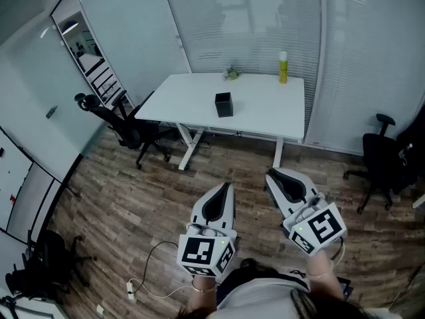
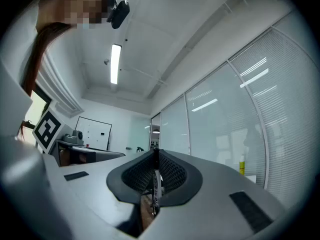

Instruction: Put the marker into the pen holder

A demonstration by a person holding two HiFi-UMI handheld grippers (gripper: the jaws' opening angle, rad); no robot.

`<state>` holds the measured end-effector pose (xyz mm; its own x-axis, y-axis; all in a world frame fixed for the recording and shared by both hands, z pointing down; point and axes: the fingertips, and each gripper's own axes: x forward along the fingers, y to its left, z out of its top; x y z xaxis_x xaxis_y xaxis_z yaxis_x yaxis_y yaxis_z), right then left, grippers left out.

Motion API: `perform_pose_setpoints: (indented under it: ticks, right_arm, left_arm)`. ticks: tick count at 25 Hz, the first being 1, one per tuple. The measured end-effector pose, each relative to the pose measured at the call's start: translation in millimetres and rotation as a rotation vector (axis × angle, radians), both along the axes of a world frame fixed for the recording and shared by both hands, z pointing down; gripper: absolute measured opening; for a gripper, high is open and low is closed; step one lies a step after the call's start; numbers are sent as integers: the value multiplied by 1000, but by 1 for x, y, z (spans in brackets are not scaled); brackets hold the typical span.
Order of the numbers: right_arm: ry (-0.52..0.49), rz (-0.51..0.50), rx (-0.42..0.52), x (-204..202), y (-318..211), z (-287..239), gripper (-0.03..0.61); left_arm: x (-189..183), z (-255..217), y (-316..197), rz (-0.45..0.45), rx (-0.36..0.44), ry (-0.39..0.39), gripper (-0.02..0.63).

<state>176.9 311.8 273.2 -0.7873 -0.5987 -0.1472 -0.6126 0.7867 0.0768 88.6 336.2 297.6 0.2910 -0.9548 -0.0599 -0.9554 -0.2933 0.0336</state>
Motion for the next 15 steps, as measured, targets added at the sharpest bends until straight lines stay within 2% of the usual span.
perform_pose_setpoints:
  ticks: [9,15]
  right_arm:
    - [-15,-1,2,-28,-15,0,51]
    - [-40,29,-16,-43,-39,2,51]
  left_arm:
    - [-17,8,-22,41,-28,-30,18]
    - [-35,10,-39,68,-18,-20,20]
